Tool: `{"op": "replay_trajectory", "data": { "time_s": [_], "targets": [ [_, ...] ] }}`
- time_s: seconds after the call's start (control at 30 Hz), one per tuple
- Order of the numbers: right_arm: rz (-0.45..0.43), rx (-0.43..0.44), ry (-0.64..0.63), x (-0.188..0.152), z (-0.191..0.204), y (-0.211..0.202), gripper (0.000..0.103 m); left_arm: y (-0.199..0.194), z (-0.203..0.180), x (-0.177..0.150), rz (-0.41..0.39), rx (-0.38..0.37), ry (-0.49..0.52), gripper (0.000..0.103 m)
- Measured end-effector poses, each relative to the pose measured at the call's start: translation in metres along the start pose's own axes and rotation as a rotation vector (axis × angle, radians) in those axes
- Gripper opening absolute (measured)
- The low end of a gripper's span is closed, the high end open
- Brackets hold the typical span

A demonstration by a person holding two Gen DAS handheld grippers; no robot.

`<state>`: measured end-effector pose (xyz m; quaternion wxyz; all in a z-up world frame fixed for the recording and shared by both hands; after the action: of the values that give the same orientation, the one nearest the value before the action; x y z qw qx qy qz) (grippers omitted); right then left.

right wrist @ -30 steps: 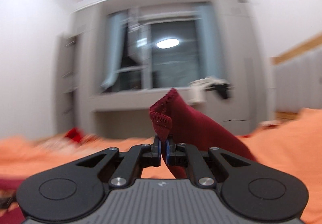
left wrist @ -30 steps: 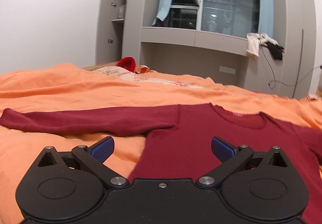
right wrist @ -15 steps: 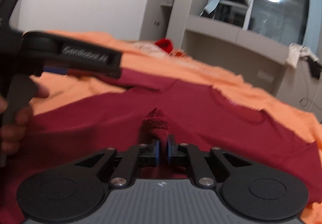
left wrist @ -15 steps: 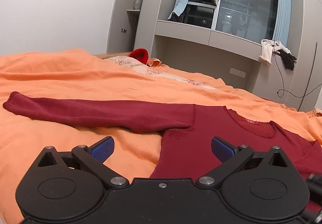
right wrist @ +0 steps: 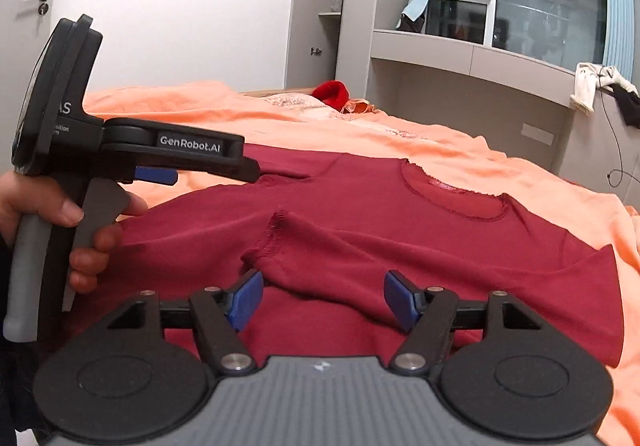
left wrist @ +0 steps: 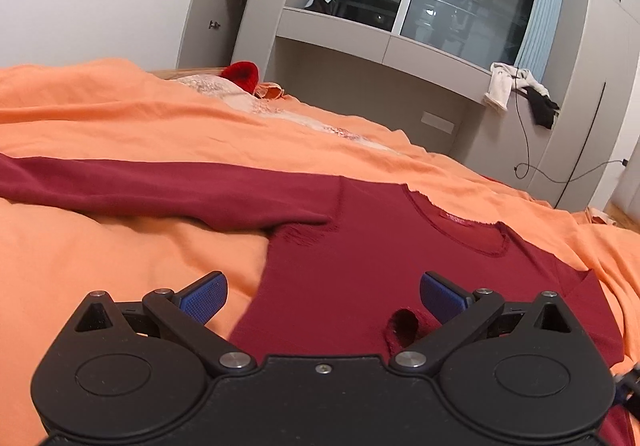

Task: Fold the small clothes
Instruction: 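Carry the sleeve across the shirt body with the right gripper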

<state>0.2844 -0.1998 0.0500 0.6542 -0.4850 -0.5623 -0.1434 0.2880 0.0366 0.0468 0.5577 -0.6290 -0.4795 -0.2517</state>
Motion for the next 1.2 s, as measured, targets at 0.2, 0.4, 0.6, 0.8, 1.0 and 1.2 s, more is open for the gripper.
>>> {"op": "replay_trajectory", "data": {
  "time_s": [0.2, 0.4, 0.6, 0.8, 1.0, 1.2],
  "targets": [
    [0.013, 0.056, -0.133, 0.008, 0.029, 0.014, 0.068, 0.005, -0.004, -0.002, 0.004, 0.060, -0.004, 0.102],
    [0.054, 0.034, -0.263, 0.006, 0.065, 0.048, 0.016, 0.005, 0.017, 0.002, 0.029, 0.092, -0.071, 0.102],
    [0.069, 0.025, -0.365, -0.002, 0.085, 0.039, 0.007, -0.002, 0.028, 0.006, 0.020, 0.093, -0.084, 0.102],
    [0.094, 0.017, -0.481, -0.023, 0.105, 0.034, 0.006, -0.001, 0.025, 0.004, 0.046, 0.085, -0.084, 0.102],
    [0.085, 0.039, -0.466, -0.031, 0.100, 0.024, 0.008, 0.001, 0.007, -0.004, 0.065, 0.035, 0.006, 0.102],
    [0.035, -0.048, -0.386, -0.027, 0.069, -0.006, 0.042, 0.015, -0.012, -0.019, 0.164, 0.016, 0.136, 0.102]
  ]
}}
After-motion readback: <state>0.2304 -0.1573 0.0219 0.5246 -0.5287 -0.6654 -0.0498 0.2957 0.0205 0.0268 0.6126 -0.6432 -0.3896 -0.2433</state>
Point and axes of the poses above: each gripper's, at about its wrist camera, not at the fingertips, and y roughly the way its jaws point, z to its left, x to its top, the point moved 1 cm from there along y, roughly the way its jaws point
